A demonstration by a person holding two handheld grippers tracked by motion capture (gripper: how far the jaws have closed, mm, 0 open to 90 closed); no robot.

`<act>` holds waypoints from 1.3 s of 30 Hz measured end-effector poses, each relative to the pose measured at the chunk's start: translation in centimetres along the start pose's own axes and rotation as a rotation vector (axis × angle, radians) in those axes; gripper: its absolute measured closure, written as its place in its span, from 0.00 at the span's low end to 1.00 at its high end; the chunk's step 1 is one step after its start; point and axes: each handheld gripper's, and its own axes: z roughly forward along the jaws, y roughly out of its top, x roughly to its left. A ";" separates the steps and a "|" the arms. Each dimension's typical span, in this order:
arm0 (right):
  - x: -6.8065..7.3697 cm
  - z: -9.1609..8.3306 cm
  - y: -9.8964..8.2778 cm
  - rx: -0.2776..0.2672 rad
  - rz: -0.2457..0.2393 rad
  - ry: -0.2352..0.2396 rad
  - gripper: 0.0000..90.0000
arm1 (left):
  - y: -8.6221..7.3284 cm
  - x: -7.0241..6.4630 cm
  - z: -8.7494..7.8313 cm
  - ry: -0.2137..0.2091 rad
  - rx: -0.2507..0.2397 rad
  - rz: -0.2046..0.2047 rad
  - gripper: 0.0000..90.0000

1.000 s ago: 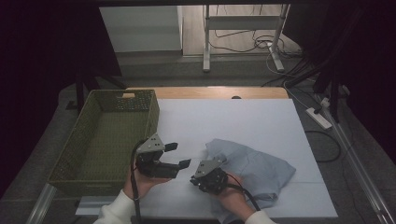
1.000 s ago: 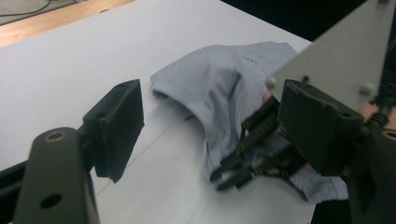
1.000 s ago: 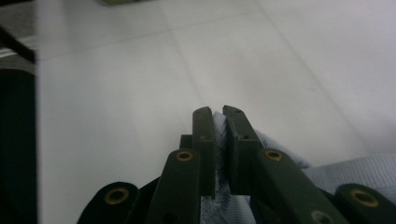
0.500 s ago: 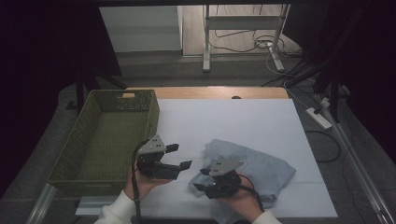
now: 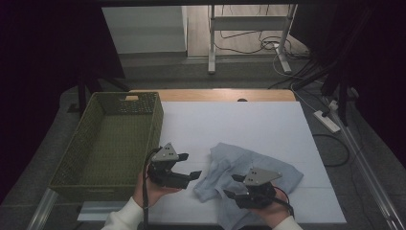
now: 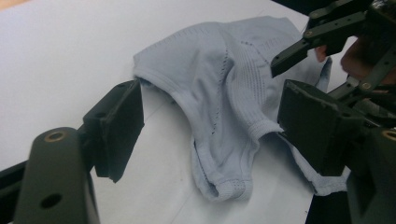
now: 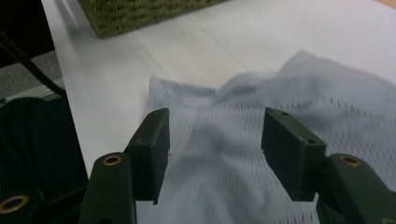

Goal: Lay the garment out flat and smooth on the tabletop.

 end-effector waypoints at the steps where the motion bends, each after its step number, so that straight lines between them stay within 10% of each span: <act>1: 0.0 -0.1 -0.2 0.007 0.004 -0.001 0.47 | -0.1 0.0 0.1 -0.001 0.005 -0.002 0.26; 23: 0.2 -1.2 -1.9 0.045 0.000 -0.029 0.45 | -2.0 0.3 3.3 -0.036 0.137 -0.016 0.26; 39: 3.1 0.3 -1.8 0.120 -0.075 0.032 0.43 | -3.4 0.4 5.5 -0.079 0.245 -0.012 0.26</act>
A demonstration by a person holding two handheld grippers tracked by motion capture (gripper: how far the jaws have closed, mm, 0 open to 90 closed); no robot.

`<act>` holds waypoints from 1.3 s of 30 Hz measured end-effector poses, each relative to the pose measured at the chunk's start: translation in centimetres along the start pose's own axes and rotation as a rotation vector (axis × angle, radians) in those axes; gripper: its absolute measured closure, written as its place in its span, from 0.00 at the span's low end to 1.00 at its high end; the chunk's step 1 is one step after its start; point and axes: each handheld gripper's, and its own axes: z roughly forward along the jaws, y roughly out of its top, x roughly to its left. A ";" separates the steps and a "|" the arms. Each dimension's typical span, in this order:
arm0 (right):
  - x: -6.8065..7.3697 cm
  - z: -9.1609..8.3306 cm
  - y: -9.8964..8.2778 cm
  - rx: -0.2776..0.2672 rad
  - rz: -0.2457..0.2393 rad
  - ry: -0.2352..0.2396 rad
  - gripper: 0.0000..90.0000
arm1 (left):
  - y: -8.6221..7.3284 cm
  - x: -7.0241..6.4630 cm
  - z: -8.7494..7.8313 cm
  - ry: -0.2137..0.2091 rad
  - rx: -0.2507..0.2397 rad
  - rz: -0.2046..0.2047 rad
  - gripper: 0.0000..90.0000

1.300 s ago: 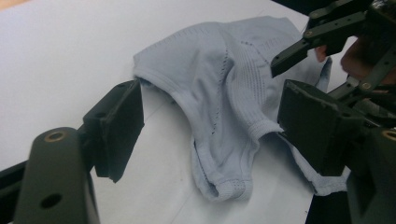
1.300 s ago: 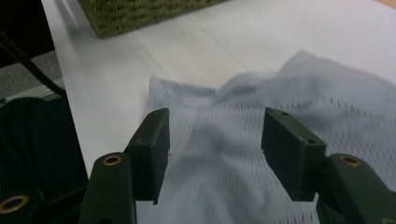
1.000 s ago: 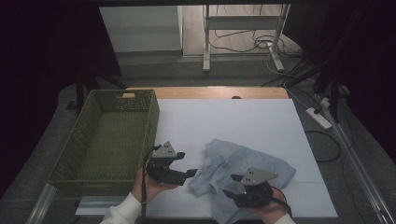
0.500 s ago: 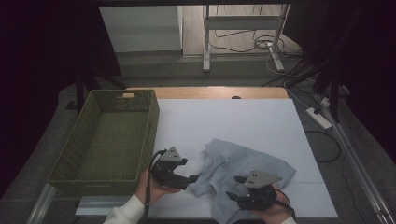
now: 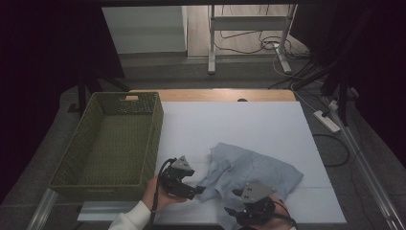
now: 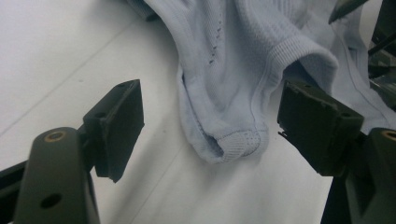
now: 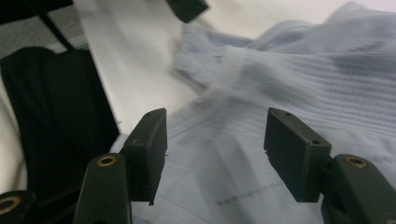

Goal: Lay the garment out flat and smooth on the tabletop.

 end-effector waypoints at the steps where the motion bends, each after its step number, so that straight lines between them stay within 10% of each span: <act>1: 0.3 0.2 0.1 0.008 -0.002 0.006 0.43 | 0.0 0.0 0.2 -0.003 0.007 0.004 0.26; 18: 2.3 2.8 -0.5 0.204 -0.054 0.040 0.32 | -0.5 0.1 2.2 -0.006 0.104 0.028 0.34; 31: 1.6 2.1 -0.3 0.192 -0.044 0.071 0.89 | -0.6 0.4 2.2 -0.004 0.098 0.030 0.80; 39: 0.2 1.1 -0.1 0.114 0.005 0.036 0.92 | -0.4 0.4 2.0 -0.010 0.088 0.036 0.84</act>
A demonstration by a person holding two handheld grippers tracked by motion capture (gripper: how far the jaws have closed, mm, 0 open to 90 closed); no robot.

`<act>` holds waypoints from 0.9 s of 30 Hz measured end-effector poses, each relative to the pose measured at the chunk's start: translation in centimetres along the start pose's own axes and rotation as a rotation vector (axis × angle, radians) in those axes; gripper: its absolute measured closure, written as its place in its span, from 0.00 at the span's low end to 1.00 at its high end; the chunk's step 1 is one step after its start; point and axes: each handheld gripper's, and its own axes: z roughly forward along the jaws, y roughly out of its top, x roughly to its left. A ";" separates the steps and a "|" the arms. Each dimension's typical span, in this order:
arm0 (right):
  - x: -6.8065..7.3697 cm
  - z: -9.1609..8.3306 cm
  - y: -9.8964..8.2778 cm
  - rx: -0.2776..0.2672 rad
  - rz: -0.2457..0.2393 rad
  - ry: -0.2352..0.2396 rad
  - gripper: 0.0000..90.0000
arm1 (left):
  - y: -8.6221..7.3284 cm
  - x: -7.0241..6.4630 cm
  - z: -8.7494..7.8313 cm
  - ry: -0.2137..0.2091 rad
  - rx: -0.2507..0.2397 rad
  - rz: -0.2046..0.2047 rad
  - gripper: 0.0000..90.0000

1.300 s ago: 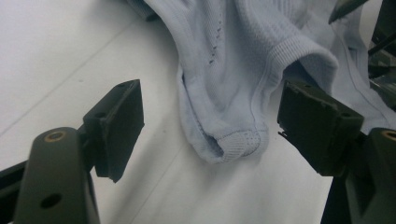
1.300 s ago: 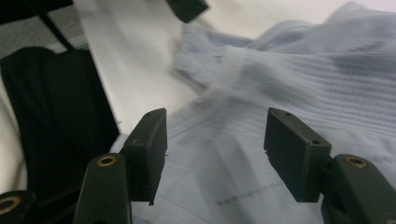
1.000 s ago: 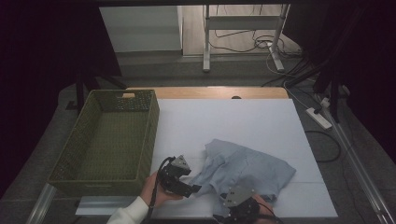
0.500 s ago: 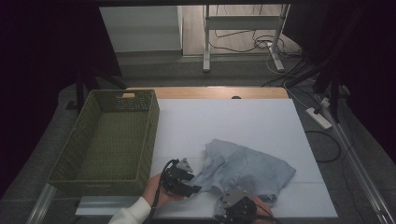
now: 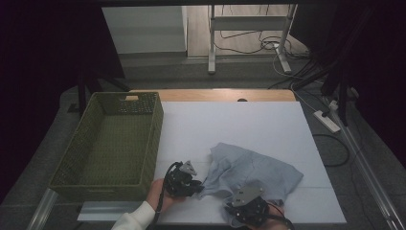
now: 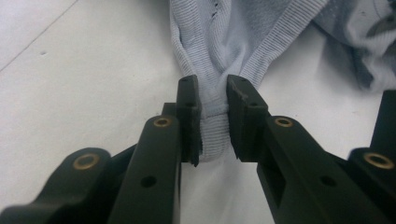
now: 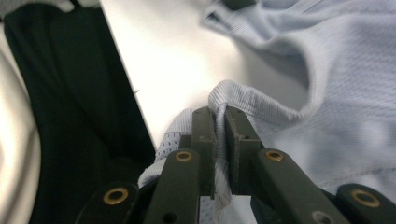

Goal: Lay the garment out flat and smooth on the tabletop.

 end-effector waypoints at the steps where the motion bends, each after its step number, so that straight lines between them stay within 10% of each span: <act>1: -0.1 -0.1 0.0 -0.009 0.004 -0.005 0.92 | 0.0 0.0 -0.1 0.000 -0.006 -0.003 0.84; 27: -2.1 -2.7 0.2 -0.194 0.051 -0.054 0.93 | 0.5 0.3 -3.8 -0.048 -0.224 -0.073 0.86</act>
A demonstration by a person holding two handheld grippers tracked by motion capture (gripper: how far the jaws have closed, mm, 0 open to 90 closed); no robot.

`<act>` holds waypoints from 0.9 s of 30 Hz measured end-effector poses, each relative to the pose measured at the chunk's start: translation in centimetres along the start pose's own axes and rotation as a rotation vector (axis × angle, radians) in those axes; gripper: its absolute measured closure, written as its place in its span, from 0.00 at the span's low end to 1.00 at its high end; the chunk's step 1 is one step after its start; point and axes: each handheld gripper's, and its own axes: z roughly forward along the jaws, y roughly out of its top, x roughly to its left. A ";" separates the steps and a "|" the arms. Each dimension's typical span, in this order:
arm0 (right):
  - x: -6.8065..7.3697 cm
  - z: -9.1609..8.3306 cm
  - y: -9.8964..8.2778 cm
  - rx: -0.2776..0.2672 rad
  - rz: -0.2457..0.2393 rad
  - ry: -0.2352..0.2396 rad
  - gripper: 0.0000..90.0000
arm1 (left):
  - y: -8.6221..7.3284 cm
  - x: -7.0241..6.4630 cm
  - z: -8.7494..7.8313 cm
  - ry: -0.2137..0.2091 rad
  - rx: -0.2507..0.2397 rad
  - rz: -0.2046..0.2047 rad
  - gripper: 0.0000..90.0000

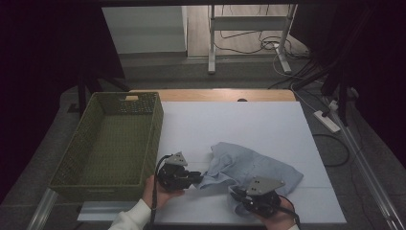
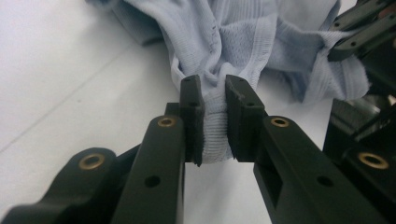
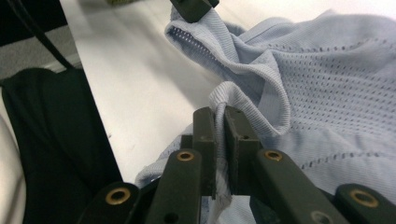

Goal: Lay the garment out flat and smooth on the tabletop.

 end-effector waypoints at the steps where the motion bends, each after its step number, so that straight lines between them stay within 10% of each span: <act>1: -0.1 -0.1 0.1 -0.009 0.003 -0.003 0.93 | 0.1 0.0 -0.2 -0.001 -0.009 0.003 0.86; 27: -1.3 -2.0 1.4 -0.161 0.059 -0.027 0.93 | 1.6 -1.3 -3.0 -0.001 -0.151 0.010 0.87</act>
